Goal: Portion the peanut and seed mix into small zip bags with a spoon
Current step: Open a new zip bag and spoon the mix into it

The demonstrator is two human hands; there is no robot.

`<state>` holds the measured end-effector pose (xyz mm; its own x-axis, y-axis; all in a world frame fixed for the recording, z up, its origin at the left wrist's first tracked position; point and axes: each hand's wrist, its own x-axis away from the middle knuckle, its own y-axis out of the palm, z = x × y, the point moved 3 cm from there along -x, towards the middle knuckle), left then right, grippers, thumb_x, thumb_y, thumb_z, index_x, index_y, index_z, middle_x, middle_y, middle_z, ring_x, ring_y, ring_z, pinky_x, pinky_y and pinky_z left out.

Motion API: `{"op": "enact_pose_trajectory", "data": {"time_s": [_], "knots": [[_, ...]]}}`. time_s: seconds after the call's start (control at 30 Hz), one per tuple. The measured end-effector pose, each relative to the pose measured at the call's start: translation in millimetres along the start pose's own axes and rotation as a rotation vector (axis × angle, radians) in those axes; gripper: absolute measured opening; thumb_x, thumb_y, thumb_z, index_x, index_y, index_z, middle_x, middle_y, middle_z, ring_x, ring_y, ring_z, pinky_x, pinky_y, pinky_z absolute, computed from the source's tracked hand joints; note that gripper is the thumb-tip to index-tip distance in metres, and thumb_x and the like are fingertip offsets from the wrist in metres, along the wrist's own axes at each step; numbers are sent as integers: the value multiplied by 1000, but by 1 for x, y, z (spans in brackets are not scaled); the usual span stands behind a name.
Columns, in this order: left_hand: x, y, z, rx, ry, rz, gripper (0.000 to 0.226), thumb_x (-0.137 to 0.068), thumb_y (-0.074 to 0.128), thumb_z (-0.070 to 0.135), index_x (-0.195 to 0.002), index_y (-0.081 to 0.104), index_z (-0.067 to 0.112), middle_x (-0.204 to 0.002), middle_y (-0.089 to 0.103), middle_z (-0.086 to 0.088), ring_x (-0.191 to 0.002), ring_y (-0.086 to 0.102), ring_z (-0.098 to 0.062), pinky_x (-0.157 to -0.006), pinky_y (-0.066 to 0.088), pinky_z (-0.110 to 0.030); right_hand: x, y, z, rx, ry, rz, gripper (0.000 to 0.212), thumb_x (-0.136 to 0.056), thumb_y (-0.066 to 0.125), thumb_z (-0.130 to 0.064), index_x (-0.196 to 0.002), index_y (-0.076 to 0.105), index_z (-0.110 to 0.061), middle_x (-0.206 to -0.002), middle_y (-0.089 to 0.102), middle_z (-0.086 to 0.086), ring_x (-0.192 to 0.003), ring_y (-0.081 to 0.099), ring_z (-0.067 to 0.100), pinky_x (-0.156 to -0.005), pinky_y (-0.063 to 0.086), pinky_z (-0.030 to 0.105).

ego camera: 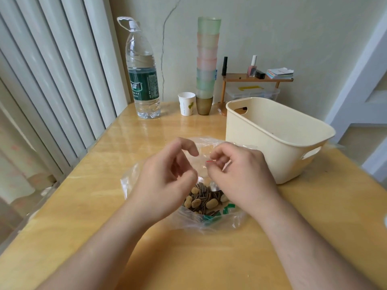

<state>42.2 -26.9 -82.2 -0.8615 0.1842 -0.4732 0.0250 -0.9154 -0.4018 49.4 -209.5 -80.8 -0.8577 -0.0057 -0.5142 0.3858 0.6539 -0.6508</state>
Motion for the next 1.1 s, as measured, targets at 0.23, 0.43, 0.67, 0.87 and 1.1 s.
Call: {"op": "enact_pose_trajectory", "data": {"time_s": [0.23, 0.43, 0.67, 0.87, 1.1], "knots": [[-4, -1, 1, -552, 425, -97, 94, -82, 78, 66, -157, 43, 23, -150, 47, -3, -150, 34, -26, -121, 33, -49, 1, 5, -4, -553, 226, -248, 15, -87, 81, -20, -82, 68, -23, -66, 70, 0, -57, 68, 19, -64, 57, 39], [-2, 2, -6, -441, 317, -194, 83, -82, 64, 77, -146, 47, 26, -107, 51, 26, -100, 51, -1, -91, 38, -16, 0, 1, -4, -759, 273, -335, 17, -90, 75, -3, -100, 64, -12, -59, 64, 3, -53, 58, 18, -57, 50, 29], [-5, -3, -4, -398, 356, -190, 81, -75, 67, 78, -135, 53, 26, -111, 39, 48, -99, 46, 9, -88, 34, -7, -1, -1, -1, -765, 281, -373, 19, -92, 72, 0, -106, 62, -8, -60, 62, 3, -55, 59, 15, -57, 51, 26], [-3, -4, -6, -367, 301, -116, 67, -82, 63, 77, -132, 57, 33, -99, 52, 24, -94, 52, -3, -78, 40, -13, -1, -3, -6, -782, 277, -341, 16, -93, 76, -11, -103, 63, -14, -64, 64, 5, -59, 61, 19, -63, 53, 37], [-1, -2, -9, -221, 142, -98, 60, -79, 61, 79, -128, 56, 46, -100, 64, 19, -101, 60, -1, -76, 46, -20, 10, -76, 2, -446, 158, -429, 17, -95, 67, -33, -100, 72, -17, -69, 66, 7, -49, 53, 20, -51, 48, 28]]}}
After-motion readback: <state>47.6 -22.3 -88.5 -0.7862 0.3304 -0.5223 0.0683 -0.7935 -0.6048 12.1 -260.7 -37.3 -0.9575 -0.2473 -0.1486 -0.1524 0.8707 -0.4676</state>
